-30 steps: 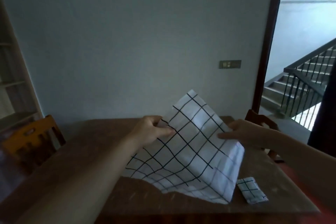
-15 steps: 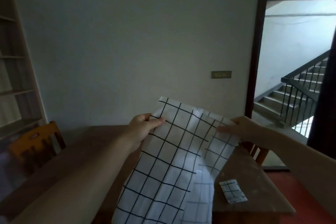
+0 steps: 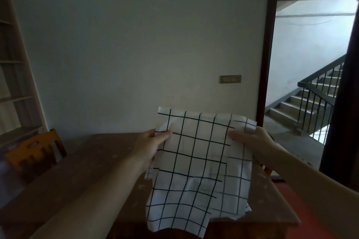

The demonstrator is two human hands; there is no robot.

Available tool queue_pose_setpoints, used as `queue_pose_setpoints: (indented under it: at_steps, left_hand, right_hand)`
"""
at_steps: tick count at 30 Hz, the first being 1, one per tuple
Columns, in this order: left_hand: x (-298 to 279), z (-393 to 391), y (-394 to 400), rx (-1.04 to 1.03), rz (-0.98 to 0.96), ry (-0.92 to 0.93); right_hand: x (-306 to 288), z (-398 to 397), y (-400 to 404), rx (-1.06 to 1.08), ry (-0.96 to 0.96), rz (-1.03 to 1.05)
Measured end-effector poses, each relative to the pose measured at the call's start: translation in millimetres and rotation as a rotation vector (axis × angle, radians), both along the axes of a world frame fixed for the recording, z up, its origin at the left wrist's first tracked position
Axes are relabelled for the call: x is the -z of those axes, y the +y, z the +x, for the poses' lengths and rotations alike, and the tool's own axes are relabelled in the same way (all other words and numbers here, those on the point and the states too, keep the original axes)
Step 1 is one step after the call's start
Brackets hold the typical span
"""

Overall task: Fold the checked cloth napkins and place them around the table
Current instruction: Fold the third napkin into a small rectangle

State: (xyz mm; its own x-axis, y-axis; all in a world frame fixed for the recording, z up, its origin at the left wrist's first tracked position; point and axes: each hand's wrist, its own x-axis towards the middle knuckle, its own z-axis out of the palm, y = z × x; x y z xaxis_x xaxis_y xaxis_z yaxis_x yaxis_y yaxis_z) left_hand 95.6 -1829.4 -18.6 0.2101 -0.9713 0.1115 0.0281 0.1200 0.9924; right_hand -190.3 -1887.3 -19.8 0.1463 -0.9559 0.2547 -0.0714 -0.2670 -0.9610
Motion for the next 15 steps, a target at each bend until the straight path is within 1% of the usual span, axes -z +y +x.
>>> queue_pose_setpoints:
  at_steps: [5, 8, 12, 15]
  left_hand:
    - [3.9, -4.3, 4.3, 0.017, -0.012, -0.026]
    - [4.8, -7.6, 6.6, 0.033, 0.005, 0.01]
    - [7.3, -11.2, 7.9, 0.058, 0.068, 0.063]
    - [8.2, -15.0, 7.9, 0.027, 0.039, 0.06]
  right_hand:
    - [-3.8, -8.4, -0.4, 0.02, 0.104, -0.058]
    - [-10.3, -10.6, 5.5, -0.019, 0.141, -0.058]
    - [-14.4, -15.3, 7.7, -0.031, 0.139, -0.075]
    - [-13.2, -17.1, 6.2, 0.015, 0.141, -0.103]
